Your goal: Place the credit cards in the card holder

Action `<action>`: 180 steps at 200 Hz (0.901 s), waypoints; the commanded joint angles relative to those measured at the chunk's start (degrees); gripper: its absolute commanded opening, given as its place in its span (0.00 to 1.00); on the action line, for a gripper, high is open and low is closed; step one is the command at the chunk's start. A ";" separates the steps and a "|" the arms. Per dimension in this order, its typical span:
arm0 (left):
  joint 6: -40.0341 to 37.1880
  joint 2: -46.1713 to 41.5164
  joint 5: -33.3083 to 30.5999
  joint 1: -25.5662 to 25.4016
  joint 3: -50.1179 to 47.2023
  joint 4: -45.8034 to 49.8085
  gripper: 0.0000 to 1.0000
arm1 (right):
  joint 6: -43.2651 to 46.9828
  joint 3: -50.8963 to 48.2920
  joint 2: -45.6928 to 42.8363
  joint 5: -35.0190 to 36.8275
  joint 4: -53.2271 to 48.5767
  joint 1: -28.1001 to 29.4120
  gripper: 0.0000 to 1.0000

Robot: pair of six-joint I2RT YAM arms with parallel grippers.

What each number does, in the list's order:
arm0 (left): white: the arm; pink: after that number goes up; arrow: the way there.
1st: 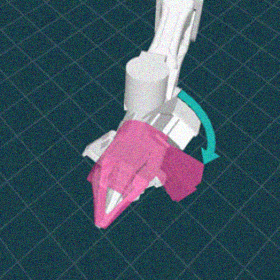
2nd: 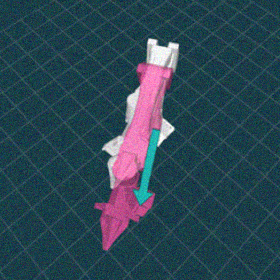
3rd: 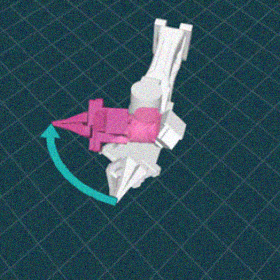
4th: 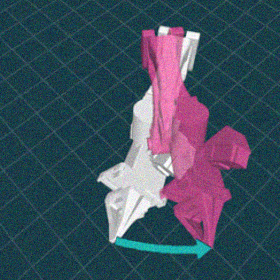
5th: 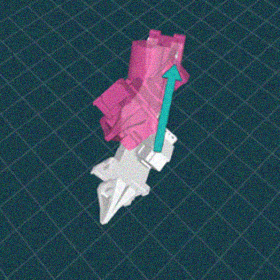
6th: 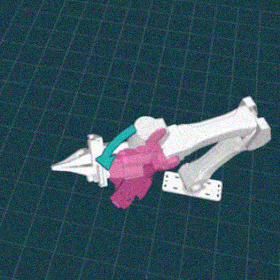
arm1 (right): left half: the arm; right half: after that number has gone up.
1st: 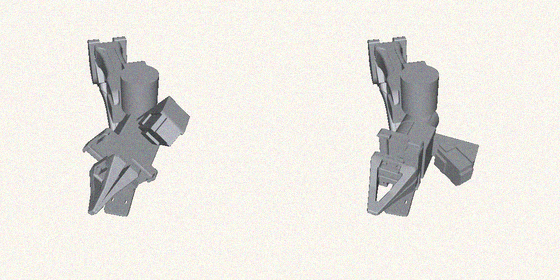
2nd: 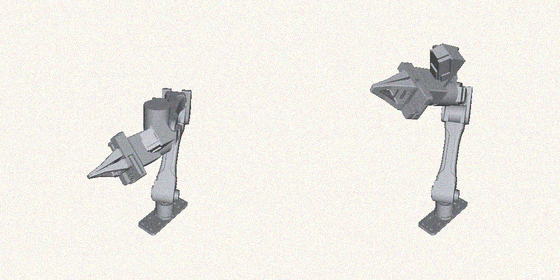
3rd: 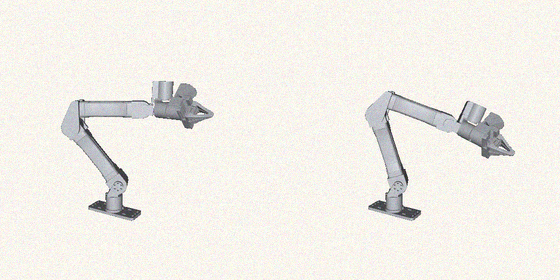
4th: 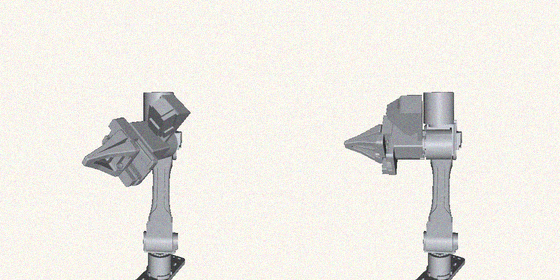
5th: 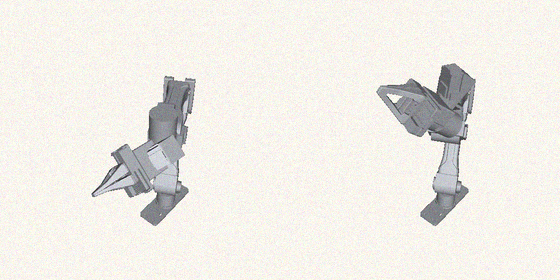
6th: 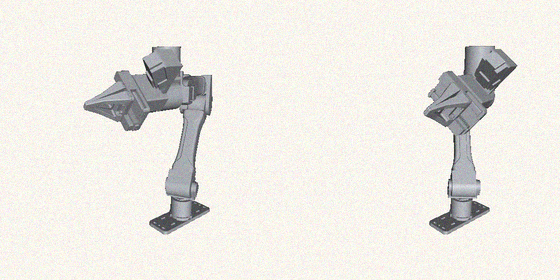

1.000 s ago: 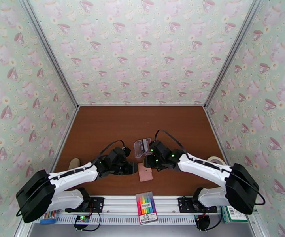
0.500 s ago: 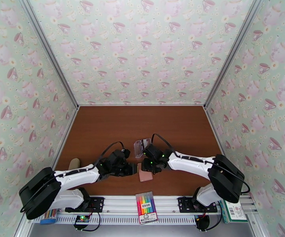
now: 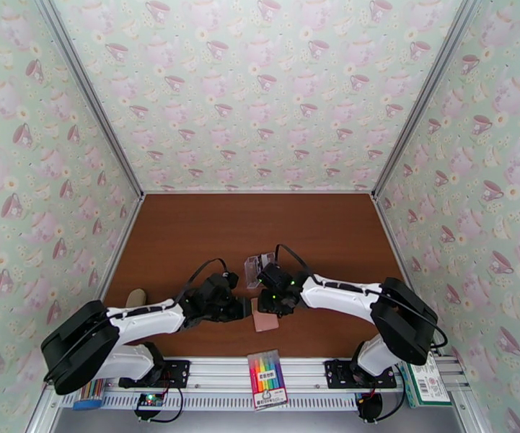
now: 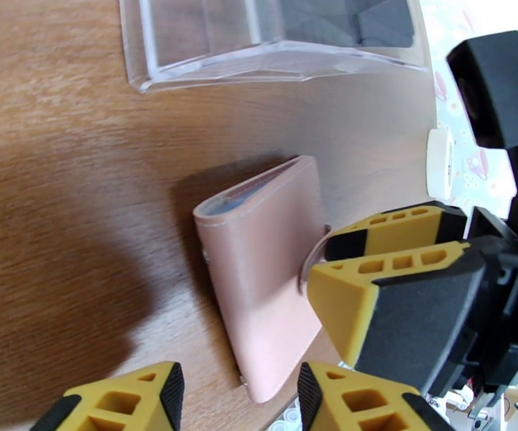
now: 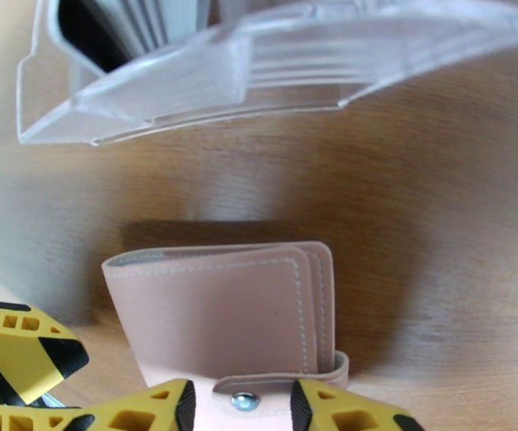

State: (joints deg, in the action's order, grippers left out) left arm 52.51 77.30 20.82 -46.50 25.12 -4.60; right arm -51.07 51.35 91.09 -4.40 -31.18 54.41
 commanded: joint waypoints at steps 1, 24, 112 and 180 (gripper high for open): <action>0.57 1.27 0.45 -0.35 -0.69 -1.85 0.49 | 0.95 1.60 1.36 1.37 -2.00 0.87 0.44; 0.75 1.96 0.43 -0.45 -0.86 -2.47 0.49 | 1.21 1.53 2.32 1.33 -2.18 0.98 0.44; 0.75 2.44 0.28 -0.52 -0.69 -2.26 0.48 | 4.78 2.82 7.54 3.79 -6.58 1.01 0.41; 0.27 2.40 -0.60 -0.49 -0.52 -0.94 0.48 | 6.02 2.84 9.38 6.03 -8.99 0.98 0.37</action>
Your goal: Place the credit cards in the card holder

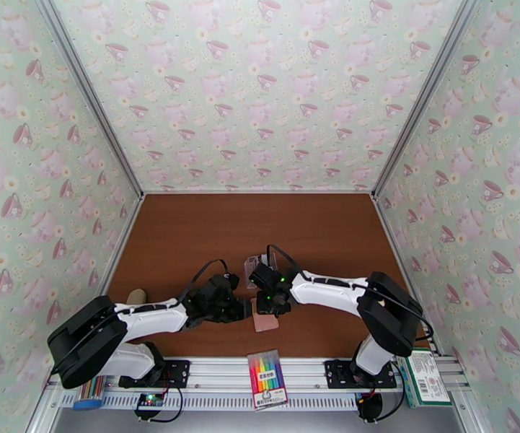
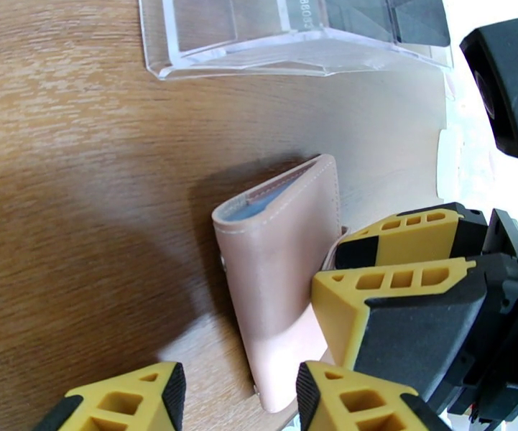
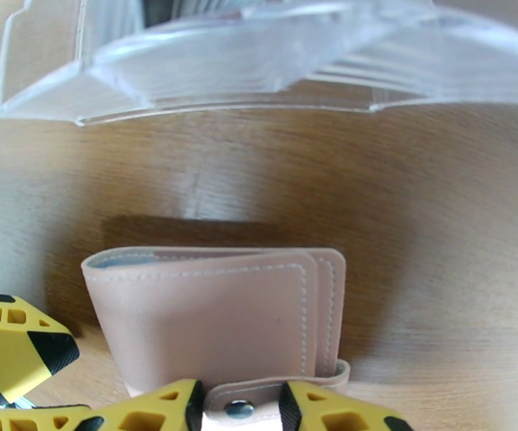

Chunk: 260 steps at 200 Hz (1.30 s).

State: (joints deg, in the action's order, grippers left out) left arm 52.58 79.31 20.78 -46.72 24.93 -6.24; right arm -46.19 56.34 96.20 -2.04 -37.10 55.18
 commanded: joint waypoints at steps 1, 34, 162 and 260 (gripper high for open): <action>0.18 0.35 -0.56 -0.29 -0.28 0.70 0.48 | 1.17 -2.17 4.30 3.69 -3.06 0.20 0.37; 0.20 0.28 -0.65 -0.25 -0.16 0.70 0.48 | 0.23 -2.62 2.98 4.06 -2.27 0.20 0.36; -0.11 1.53 0.67 -0.79 0.93 -0.36 0.48 | -1.83 -3.64 1.19 4.24 -0.28 0.20 0.24; -0.37 2.74 0.63 -1.20 1.70 -0.46 0.48 | -2.58 -4.29 -1.29 3.61 1.33 0.05 0.19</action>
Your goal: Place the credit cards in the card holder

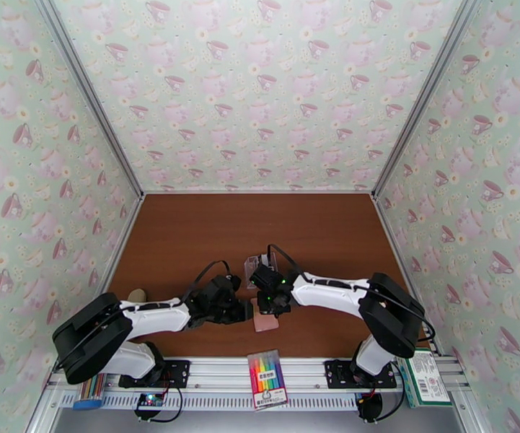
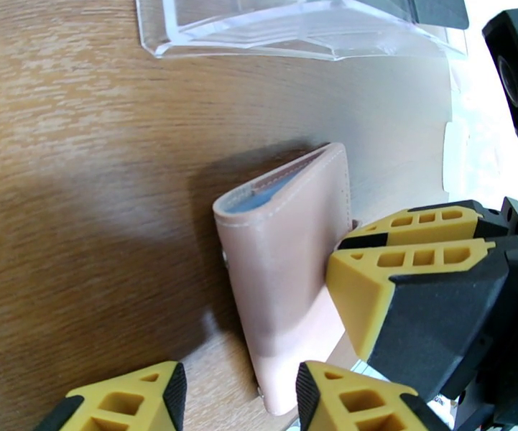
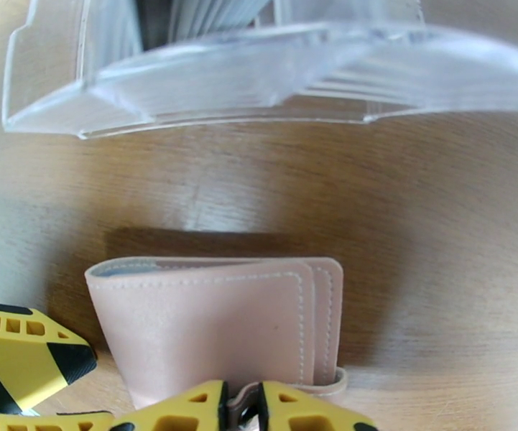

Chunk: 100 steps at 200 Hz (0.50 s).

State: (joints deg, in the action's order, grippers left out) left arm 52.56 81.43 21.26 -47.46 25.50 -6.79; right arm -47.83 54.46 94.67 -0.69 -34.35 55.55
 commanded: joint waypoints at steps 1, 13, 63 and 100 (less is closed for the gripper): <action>-0.35 0.60 0.13 -0.45 1.13 0.09 0.48 | -0.95 -2.42 0.20 2.26 -1.42 -0.34 0.20; -0.43 0.25 -0.12 -0.44 1.16 0.45 0.48 | -1.03 -2.52 -0.82 2.49 -1.51 -0.49 0.20; -0.88 -0.61 -0.86 -0.44 1.22 1.86 0.49 | -0.95 -3.61 -3.72 4.38 -3.57 -1.21 0.24; -0.88 -0.84 -1.11 -0.46 1.25 2.13 0.49 | -0.99 -3.81 -5.84 5.07 -4.36 -1.17 0.23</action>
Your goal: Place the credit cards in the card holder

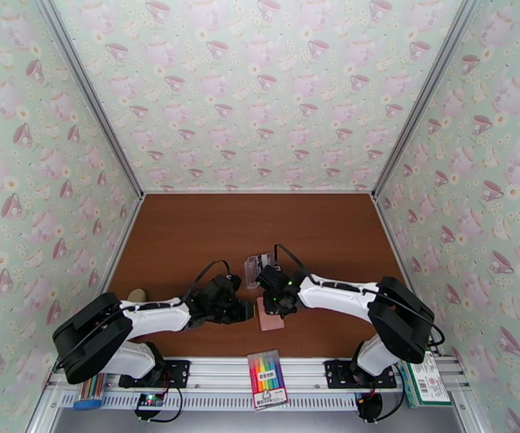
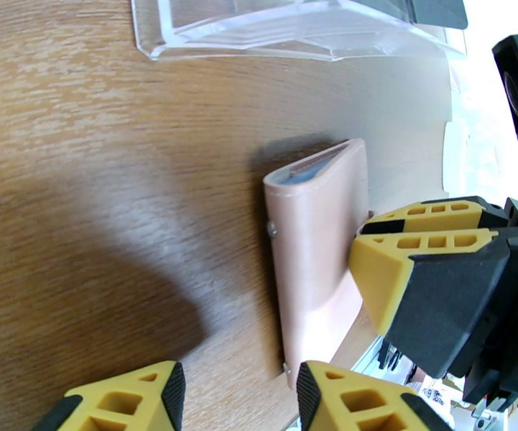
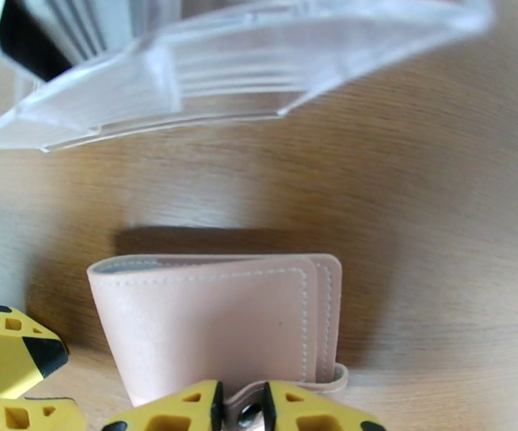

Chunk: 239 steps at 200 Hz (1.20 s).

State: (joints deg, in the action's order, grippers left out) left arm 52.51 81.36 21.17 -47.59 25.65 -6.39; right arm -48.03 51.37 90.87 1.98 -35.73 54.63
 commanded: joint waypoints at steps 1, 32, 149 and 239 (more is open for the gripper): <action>-0.83 -0.77 -0.99 -0.36 1.09 1.73 0.49 | -0.81 -0.70 -2.07 2.45 -3.01 -0.28 0.23; -0.92 -1.18 -1.21 -0.31 1.08 2.22 0.48 | -0.40 -0.46 -3.05 3.49 -4.65 -0.30 0.22; -2.94 -4.11 -3.46 -0.30 1.95 7.05 0.49 | 0.49 -3.27 -8.24 7.16 -9.54 -1.10 0.19; -3.51 -4.46 -3.97 -0.22 2.49 8.56 0.49 | 0.73 -3.56 -11.89 6.48 -10.25 -1.35 0.20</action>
State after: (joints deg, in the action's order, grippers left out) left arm 49.98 77.89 18.37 -47.72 26.57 1.34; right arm -47.75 47.92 80.42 7.79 -44.99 53.58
